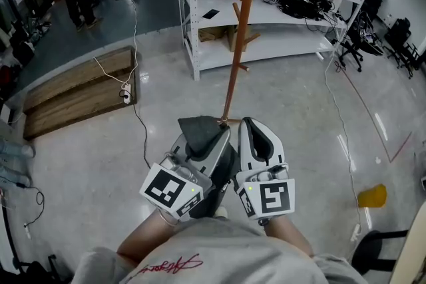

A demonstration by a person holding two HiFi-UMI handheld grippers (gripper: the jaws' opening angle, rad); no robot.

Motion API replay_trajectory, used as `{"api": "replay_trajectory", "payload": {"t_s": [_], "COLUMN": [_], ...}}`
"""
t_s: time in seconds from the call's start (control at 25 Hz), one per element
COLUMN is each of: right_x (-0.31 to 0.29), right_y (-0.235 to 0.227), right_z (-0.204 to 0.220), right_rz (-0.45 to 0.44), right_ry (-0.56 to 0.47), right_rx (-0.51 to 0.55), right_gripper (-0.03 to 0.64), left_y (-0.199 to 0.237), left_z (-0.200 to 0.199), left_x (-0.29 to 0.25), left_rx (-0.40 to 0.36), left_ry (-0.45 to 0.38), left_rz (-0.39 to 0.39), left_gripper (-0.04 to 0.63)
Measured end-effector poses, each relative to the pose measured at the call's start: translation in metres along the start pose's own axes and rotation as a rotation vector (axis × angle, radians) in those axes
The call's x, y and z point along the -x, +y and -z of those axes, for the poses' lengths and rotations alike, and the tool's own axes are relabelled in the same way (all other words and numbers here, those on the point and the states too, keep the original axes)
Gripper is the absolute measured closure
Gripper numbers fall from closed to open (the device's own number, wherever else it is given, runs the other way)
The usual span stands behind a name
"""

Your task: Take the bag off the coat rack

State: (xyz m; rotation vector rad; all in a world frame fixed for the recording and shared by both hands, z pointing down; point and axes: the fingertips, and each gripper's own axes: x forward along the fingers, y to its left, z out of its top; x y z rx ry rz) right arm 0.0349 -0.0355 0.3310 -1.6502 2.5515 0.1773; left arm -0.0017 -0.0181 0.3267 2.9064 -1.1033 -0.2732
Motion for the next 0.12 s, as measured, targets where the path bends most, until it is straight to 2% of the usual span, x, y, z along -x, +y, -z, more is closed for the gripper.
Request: {"api": "replay_trajectory", "payload": {"t_s": [0.12], "right_x": [-0.0004], "right_y": [0.0001], "right_z": [0.0002], "right_rz": [-0.003], "right_ry": [0.004], "right_rx": [0.004], "right_gripper": [0.600], "left_y": [-0.0001], "left_z": [0.0002], "left_x": [0.0000], "left_rx": [-0.001], "left_ry": [0.000], "left_rz": [0.001], "left_gripper": [0.565]}}
